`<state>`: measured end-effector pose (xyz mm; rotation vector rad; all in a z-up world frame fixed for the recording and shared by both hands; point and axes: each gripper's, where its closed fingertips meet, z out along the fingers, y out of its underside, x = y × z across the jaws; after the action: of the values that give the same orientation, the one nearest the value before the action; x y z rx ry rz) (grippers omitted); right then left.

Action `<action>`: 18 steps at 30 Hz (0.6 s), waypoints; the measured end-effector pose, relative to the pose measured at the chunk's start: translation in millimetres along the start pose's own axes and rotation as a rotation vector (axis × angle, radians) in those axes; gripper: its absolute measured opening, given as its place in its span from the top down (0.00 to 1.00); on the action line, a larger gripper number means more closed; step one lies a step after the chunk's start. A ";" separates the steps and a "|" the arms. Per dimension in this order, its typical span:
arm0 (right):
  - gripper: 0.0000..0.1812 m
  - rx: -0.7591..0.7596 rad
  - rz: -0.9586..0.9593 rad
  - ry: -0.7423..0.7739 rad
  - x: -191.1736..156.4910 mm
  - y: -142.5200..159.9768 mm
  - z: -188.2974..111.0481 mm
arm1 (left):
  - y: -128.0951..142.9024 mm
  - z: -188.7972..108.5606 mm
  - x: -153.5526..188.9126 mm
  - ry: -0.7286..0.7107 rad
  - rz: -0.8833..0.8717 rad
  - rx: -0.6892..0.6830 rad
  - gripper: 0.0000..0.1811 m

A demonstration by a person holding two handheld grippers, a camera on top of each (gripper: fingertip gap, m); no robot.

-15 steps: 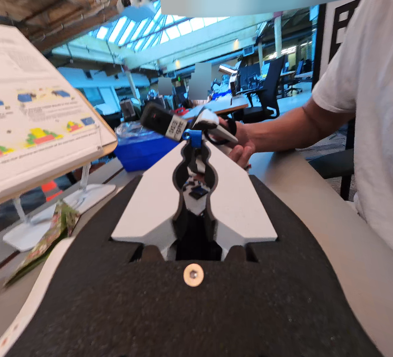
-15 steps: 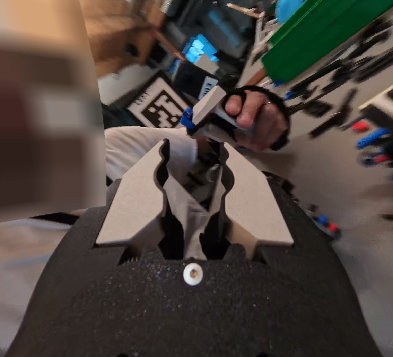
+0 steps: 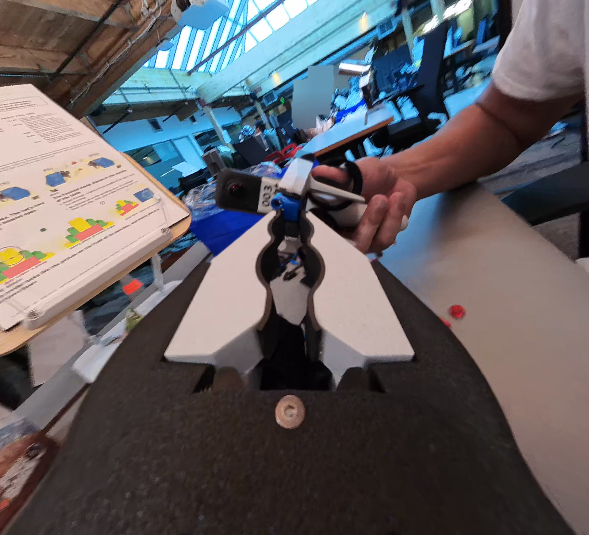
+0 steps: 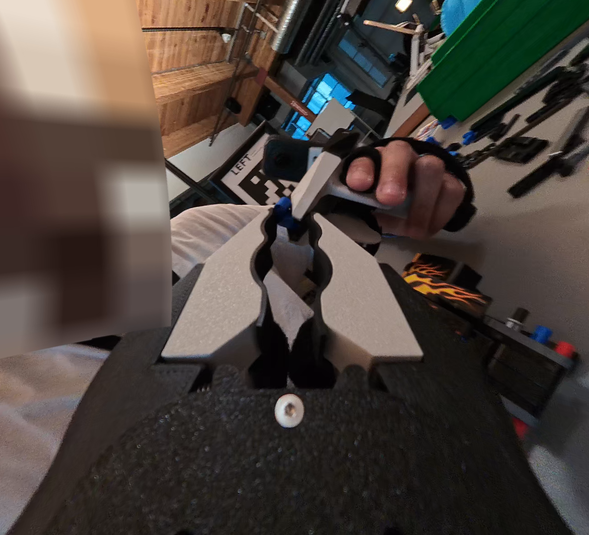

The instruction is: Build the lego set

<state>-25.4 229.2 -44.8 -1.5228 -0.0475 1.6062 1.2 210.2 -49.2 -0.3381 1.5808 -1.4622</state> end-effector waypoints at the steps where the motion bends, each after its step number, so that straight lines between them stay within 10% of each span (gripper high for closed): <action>1: 0.90 0.000 -0.016 0.037 4.7 -0.4 -1.8 | 5.3 -0.4 -2.0 -0.022 0.038 -0.037 0.96; 11: 0.97 -0.132 -0.299 0.480 47.9 3.2 -19.8 | 36.1 -6.5 -11.9 -0.172 0.428 -0.298 0.90; 18: 0.98 -0.176 -0.377 0.529 51.2 5.8 -20.3 | 39.8 -8.5 -10.5 -0.166 0.501 -0.331 0.89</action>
<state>-4.0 246.0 -93.0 -1.9010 -0.1743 0.8936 15.2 233.5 -81.2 -0.2222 1.6226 -0.7743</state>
